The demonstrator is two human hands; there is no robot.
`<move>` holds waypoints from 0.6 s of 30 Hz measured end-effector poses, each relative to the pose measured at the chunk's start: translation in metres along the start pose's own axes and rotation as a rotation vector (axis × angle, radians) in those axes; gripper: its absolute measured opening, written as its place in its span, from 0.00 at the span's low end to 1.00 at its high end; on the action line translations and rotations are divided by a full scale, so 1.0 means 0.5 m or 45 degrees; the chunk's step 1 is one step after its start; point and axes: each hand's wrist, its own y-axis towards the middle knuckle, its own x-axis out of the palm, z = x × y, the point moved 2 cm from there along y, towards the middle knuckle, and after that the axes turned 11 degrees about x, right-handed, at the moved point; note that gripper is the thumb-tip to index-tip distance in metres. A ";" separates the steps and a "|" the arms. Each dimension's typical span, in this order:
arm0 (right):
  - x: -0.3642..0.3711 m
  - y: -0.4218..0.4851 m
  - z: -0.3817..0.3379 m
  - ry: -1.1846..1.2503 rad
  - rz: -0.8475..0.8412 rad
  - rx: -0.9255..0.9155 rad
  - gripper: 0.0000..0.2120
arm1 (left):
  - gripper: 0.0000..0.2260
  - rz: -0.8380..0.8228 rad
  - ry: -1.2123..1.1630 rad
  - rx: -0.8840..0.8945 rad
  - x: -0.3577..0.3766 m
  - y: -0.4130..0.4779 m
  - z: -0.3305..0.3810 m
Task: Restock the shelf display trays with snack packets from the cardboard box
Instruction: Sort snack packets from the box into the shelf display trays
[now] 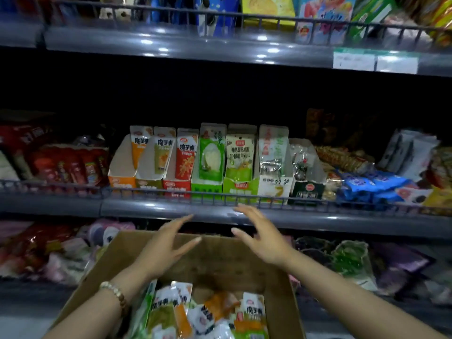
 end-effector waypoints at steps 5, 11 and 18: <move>0.160 -0.063 0.090 -0.016 -0.214 0.216 0.26 | 0.46 -0.232 0.077 -0.237 0.064 -0.110 -0.111; 0.304 -0.072 0.175 0.185 -0.450 0.679 0.30 | 0.29 -0.475 0.078 -0.456 0.131 -0.153 -0.208; 0.395 -0.019 0.243 0.428 -0.516 0.957 0.26 | 0.31 -0.658 0.212 -0.567 0.201 -0.134 -0.343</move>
